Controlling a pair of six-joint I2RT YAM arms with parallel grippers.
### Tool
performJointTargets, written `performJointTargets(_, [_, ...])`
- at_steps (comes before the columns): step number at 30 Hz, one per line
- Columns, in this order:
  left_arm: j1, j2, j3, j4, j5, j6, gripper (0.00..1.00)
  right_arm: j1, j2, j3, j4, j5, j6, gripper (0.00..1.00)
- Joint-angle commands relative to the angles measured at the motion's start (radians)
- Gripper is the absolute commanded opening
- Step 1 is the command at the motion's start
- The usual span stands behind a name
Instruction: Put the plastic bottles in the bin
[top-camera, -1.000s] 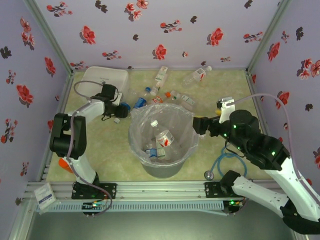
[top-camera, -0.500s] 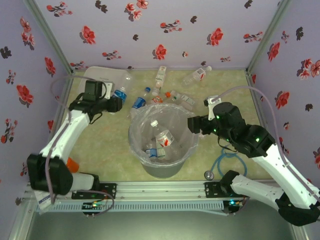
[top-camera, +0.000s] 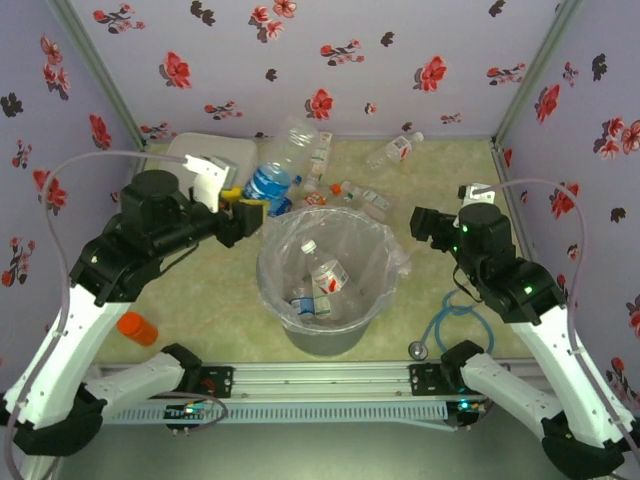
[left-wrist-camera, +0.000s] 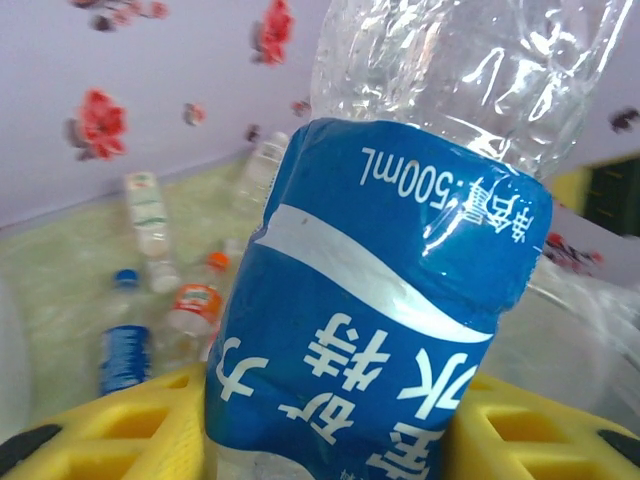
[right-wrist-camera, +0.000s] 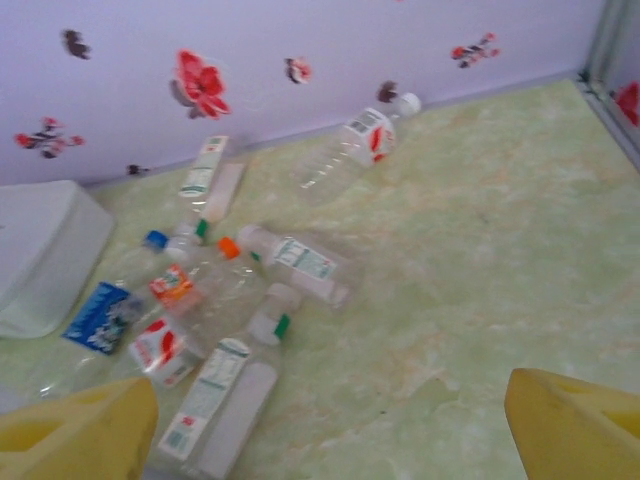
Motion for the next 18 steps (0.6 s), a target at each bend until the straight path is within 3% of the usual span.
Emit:
performJointTargets(1, [-0.119, 0.067, 0.042, -0.116, -0.087, 0.013, 0.11, -0.055, 0.000, -0.025, 0.020, 0.014, 0.036, 0.91])
performJointTargets(6, [-0.291, 0.191, 0.075, -0.231, -0.123, 0.115, 0.10, -0.114, -0.011, -0.036, 0.021, -0.026, 0.022, 0.92])
performJointTargets(13, [-0.318, 0.269, 0.037, -0.287, -0.112, 0.134, 0.11, -0.145, -0.023, -0.068, 0.039, -0.025, 0.015, 0.93])
performJointTargets(18, [-0.320, 0.268, -0.068, -0.265, -0.099, 0.214, 0.25, -0.159, -0.018, -0.081, 0.042, -0.041, 0.005, 0.94])
